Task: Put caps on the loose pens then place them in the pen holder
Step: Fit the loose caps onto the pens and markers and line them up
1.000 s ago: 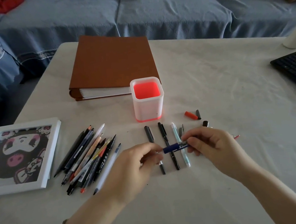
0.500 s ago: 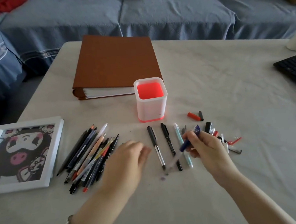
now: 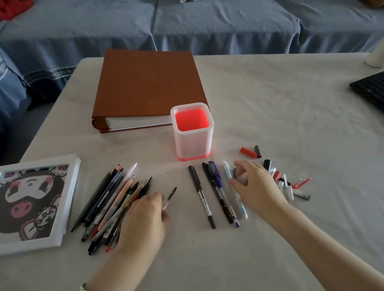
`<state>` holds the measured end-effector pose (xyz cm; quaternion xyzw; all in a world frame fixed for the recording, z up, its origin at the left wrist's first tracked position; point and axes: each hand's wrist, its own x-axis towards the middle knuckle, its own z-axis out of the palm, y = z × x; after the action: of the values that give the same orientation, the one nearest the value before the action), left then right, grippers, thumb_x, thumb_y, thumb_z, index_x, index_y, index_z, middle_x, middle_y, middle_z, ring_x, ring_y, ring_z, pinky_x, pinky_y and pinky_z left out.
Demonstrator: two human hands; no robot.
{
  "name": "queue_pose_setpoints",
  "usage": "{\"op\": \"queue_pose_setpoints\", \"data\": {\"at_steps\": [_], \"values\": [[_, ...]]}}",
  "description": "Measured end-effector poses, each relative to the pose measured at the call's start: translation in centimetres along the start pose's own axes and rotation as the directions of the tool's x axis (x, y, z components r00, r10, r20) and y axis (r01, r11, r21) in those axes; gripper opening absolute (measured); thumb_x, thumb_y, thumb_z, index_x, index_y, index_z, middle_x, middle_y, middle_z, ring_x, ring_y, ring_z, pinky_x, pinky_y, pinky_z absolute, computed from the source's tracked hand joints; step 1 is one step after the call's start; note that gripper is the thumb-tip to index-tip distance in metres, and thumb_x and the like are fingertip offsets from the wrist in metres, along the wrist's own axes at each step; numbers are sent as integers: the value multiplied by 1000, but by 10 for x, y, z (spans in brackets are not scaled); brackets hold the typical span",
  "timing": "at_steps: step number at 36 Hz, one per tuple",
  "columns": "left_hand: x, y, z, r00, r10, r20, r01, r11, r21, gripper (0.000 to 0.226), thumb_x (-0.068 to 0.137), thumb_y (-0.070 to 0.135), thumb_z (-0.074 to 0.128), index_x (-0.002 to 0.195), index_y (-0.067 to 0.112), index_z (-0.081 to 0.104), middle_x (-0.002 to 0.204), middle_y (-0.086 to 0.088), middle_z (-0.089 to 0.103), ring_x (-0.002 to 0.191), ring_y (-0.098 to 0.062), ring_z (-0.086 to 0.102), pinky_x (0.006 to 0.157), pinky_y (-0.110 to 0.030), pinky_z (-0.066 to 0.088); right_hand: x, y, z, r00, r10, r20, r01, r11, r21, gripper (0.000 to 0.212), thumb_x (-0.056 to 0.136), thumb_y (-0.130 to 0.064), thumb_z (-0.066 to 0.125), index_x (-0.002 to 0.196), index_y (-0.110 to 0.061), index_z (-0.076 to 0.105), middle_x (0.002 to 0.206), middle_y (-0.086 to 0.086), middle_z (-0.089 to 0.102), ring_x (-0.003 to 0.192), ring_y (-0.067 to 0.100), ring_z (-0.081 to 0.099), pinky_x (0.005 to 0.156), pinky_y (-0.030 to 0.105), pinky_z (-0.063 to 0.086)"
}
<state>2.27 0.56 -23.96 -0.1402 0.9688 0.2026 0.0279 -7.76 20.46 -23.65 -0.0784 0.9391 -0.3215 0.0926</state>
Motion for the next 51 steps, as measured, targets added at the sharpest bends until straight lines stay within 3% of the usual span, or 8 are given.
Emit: {"op": "queue_pose_setpoints", "data": {"at_steps": [5,11,17,29,32,37,44,51], "values": [[2,14,-5,998,37,-49,-48,964,-261,17,81,7,60,96,9,65,86,-8,64,78,-23,60,68,-26,43,3,33,-34,990,28,-137,-43,993,-112,21,86,-13,56,104,-14,66,109,6,60,82,18,50,71,26,38],[0,24,-6,986,123,-113,-154,930,-333,19,86,10,57,102,7,65,84,-3,60,72,-6,53,65,-1,35,25,63,-58,977,209,-36,-210,936,-281,42,84,-30,61,121,-11,56,114,9,60,113,29,49,90,36,42],[-2,31,-11,977,164,-133,-201,916,-348,20,85,11,58,103,9,65,87,1,61,74,-1,53,67,3,33,35,59,-52,954,290,73,-266,935,-235,32,76,-30,63,106,-21,61,101,5,64,91,26,59,69,31,46],[-5,44,-13,987,141,-83,-163,880,-446,16,87,17,56,99,20,65,87,11,63,77,-8,58,70,-17,44,20,59,-57,937,340,-87,-305,911,276,23,77,-14,66,99,-14,66,68,-10,62,61,6,54,52,17,38],[-6,49,-13,988,150,-34,-145,839,-525,14,87,17,56,92,28,63,73,9,61,68,-8,56,62,-15,45,9,46,-65,938,346,5,-288,773,565,12,81,-15,65,93,-11,67,69,-2,61,59,12,50,49,11,40],[-11,62,-21,980,196,26,-130,739,-661,24,87,19,56,82,42,59,81,12,64,60,-10,56,62,-22,47,-19,17,-73,967,145,208,-244,298,923,19,77,-6,59,63,-10,72,69,1,67,64,9,64,50,14,47],[-16,69,-29,975,221,30,-137,702,-699,25,86,21,57,85,46,59,80,10,64,62,-20,55,60,-24,47,-44,-3,-65,987,90,130,-155,390,908,15,81,-5,56,90,-14,65,73,2,73,68,8,67,63,14,53],[-22,70,-28,972,220,79,-104,709,-698,29,86,20,58,84,49,60,73,21,65,55,-2,51,57,-11,43,-55,-16,-54,993,116,6,-63,496,866,21,72,-18,63,93,-17,66,74,3,74,73,14,68,72,21,55]]}}
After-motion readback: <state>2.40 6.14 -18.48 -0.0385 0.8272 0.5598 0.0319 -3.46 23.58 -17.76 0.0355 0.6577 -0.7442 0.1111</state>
